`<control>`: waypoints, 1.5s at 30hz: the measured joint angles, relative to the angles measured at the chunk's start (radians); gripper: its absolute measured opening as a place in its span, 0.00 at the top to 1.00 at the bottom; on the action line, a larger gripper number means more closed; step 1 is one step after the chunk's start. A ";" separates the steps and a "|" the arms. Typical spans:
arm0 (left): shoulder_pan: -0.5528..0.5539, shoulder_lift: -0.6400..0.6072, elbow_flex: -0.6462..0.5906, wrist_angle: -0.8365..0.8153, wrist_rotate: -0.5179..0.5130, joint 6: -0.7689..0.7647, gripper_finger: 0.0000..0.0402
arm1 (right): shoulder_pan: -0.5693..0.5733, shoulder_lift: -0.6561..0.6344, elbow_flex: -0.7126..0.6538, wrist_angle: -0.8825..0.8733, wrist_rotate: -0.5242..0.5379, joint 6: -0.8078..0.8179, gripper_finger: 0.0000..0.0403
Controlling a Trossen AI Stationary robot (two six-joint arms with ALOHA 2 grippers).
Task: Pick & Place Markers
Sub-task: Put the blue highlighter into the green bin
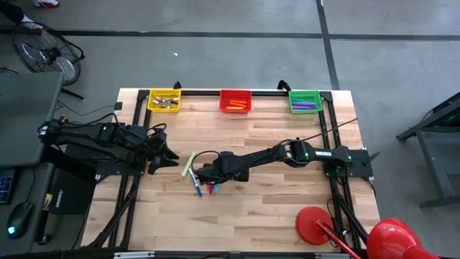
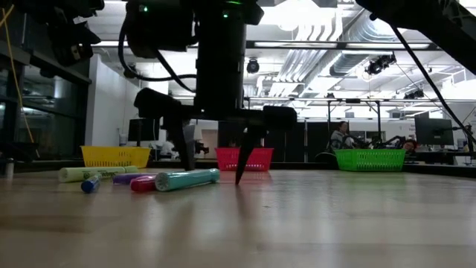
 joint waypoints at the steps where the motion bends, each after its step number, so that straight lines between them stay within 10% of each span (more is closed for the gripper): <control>1: 0.000 0.000 0.000 0.000 0.000 0.000 0.58 | 0.000 0.000 0.000 -0.009 -0.010 -0.002 0.31; 26: 0.000 0.000 0.000 -0.021 -0.005 0.000 0.58 | 0.120 0.006 -0.055 0.085 -0.079 0.110 0.32; 45: 0.000 0.000 0.000 -0.032 -0.003 -0.003 0.58 | 0.123 -0.007 -0.142 0.099 -0.098 0.083 0.67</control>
